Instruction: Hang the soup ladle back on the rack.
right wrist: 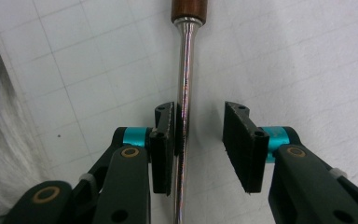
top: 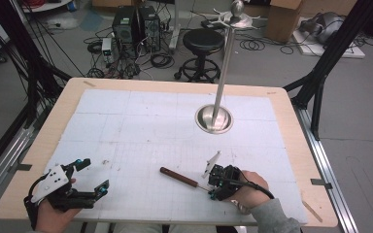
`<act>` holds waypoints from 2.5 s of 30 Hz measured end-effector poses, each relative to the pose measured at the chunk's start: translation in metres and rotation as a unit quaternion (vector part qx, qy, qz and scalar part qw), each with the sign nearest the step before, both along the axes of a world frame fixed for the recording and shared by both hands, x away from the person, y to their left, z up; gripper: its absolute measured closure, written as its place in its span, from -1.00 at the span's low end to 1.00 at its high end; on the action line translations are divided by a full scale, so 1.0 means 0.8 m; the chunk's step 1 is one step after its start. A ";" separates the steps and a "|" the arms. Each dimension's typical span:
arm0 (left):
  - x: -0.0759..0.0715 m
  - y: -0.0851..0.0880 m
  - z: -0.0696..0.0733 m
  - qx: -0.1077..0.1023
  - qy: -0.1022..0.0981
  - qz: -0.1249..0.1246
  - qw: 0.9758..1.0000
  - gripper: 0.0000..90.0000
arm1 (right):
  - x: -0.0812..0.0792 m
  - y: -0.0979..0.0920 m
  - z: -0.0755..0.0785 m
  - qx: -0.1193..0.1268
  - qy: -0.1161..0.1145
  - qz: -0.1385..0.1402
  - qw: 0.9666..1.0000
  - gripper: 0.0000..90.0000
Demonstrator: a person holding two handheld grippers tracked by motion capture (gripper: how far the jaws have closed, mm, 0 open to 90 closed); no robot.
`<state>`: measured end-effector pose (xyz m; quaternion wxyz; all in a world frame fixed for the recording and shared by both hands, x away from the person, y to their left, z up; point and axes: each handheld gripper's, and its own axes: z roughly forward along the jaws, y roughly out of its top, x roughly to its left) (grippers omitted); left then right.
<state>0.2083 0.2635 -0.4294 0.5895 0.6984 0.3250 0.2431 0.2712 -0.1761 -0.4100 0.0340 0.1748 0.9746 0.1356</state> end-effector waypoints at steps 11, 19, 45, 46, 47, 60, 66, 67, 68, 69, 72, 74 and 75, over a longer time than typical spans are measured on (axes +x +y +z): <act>0.004 -0.003 0.000 0.001 0.001 -0.006 1.000 -0.94 | -0.007 0.008 0.000 -0.004 -0.005 0.013 1.000 0.74; 0.005 -0.005 0.001 0.001 0.000 -0.010 1.000 -0.94 | -0.008 0.007 0.000 0.003 0.000 0.006 1.000 0.87; 0.009 -0.008 0.002 -0.005 -0.002 -0.017 1.000 -0.94 | -0.008 -0.049 0.037 0.141 -0.030 -0.030 0.989 0.88; 0.009 -0.008 0.002 -0.005 -0.002 -0.017 1.000 -0.94 | -0.007 -0.053 0.040 0.150 -0.034 -0.033 0.988 0.88; 0.009 -0.008 0.002 -0.004 -0.002 -0.017 1.000 -0.94 | -0.007 -0.056 0.043 0.159 -0.036 -0.035 0.986 0.88; 0.009 -0.012 0.002 -0.006 -0.002 -0.020 1.000 -0.94 | -0.004 -0.104 0.071 0.269 -0.062 -0.046 0.960 0.88; 0.008 -0.010 0.002 -0.007 -0.002 -0.019 1.000 -0.94 | 0.000 -0.120 0.074 0.304 -0.067 -0.047 0.949 0.88; 0.008 -0.010 0.002 -0.008 -0.001 -0.020 1.000 -0.94 | 0.000 -0.123 0.074 0.309 -0.071 -0.046 0.947 0.88; 0.008 -0.010 0.001 -0.007 0.000 -0.020 1.000 -0.94 | 0.000 -0.125 0.075 0.315 -0.074 -0.045 0.945 0.88; 0.008 -0.010 0.001 -0.008 0.001 -0.020 1.000 -0.94 | 0.001 -0.127 0.076 0.322 -0.077 -0.043 0.943 0.88; 0.009 -0.010 0.001 -0.009 0.001 -0.019 1.000 -0.94 | 0.002 -0.136 0.079 0.343 -0.092 -0.042 0.934 0.88; 0.009 -0.010 0.000 -0.011 0.001 -0.020 1.000 -0.94 | 0.004 -0.144 0.082 0.356 -0.098 -0.041 0.928 0.88; 0.010 -0.010 0.000 -0.011 0.002 -0.020 1.000 -0.94 | 0.006 -0.147 0.082 0.363 -0.102 -0.040 0.926 0.88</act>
